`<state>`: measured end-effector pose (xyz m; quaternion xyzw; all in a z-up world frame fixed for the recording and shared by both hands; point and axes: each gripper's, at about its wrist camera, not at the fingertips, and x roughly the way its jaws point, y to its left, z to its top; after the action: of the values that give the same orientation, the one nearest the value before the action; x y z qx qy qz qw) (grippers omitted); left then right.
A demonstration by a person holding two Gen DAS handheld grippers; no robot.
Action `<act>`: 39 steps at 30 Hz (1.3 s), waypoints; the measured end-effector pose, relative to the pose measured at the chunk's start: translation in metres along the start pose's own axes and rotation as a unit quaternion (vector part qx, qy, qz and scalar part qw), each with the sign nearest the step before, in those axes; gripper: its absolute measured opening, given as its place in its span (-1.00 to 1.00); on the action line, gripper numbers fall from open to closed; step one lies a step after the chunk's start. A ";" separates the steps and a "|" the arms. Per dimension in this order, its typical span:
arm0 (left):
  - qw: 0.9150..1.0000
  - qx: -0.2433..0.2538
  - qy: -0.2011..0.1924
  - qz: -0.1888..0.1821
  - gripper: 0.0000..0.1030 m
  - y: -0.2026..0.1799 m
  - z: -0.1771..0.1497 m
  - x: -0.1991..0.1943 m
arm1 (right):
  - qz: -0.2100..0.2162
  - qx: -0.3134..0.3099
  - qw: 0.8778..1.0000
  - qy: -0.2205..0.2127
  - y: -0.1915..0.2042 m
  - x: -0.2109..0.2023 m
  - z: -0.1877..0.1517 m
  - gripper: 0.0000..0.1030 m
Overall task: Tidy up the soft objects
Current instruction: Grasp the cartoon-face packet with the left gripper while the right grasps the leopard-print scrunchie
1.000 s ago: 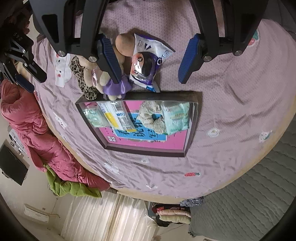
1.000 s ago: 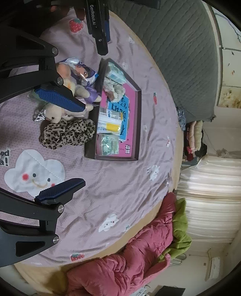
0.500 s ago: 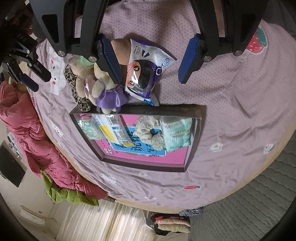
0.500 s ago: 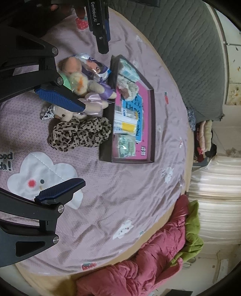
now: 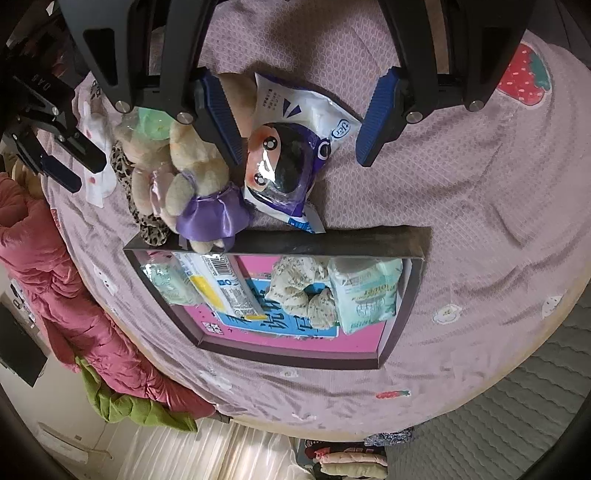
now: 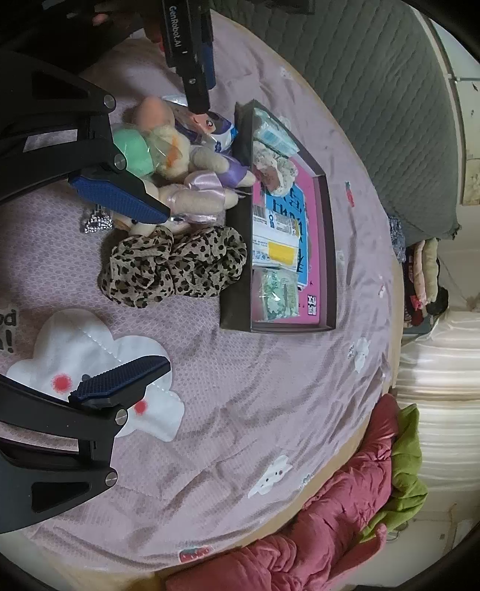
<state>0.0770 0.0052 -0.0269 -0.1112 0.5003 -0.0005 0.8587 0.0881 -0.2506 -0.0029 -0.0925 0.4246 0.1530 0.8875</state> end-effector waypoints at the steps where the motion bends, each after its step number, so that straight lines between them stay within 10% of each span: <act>1: 1.000 0.001 0.002 0.000 0.23 0.000 0.000 0.002 | 0.000 0.001 1.000 0.001 -0.001 0.002 0.000 0.46; 26: 0.999 0.001 0.036 0.011 0.23 -0.002 0.004 0.038 | 0.032 0.019 0.998 0.060 -0.005 0.071 0.015 0.46; 39: 0.999 0.002 0.036 0.032 0.23 -0.002 0.010 0.050 | 0.036 0.000 0.999 0.030 0.001 0.072 0.016 -0.59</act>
<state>0.1102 -0.0006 -0.0645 -0.0935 0.5341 0.0220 0.8399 0.1421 -0.2306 -0.0489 -0.0822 0.4542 0.1821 0.8682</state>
